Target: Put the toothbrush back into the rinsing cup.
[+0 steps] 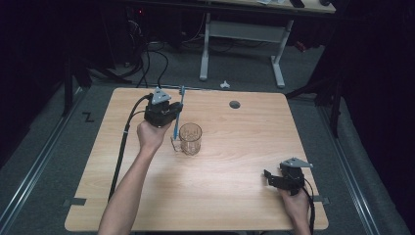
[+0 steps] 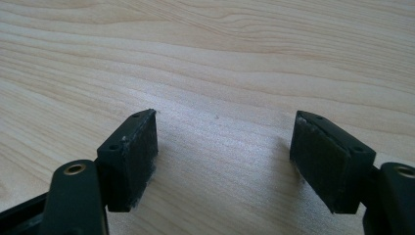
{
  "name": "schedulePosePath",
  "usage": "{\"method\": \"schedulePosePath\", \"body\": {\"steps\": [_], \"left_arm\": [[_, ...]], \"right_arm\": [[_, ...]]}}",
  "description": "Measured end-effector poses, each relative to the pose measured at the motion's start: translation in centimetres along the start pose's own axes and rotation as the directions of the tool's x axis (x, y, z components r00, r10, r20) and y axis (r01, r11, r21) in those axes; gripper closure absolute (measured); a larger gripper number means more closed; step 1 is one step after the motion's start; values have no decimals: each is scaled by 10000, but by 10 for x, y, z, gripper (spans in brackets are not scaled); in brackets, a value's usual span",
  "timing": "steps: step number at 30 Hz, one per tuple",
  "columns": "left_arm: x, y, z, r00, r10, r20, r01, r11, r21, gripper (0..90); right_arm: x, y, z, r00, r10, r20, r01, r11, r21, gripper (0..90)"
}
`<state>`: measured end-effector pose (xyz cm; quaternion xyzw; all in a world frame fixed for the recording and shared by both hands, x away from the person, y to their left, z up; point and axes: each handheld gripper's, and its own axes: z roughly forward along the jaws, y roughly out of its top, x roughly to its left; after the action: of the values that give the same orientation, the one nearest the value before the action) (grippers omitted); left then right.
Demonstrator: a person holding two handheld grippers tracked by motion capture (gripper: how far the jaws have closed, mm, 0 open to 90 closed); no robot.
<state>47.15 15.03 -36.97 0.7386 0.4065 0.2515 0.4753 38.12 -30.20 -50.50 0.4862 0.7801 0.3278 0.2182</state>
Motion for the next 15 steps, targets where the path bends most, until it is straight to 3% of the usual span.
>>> {"method": "schedulePosePath", "body": {"steps": [15], "left_arm": [[-1,-1,-7,9997,106,231,-109,9998,139,795]], "right_arm": [[0,0,0,10000,0,1,0,10000,-3,262]]}}
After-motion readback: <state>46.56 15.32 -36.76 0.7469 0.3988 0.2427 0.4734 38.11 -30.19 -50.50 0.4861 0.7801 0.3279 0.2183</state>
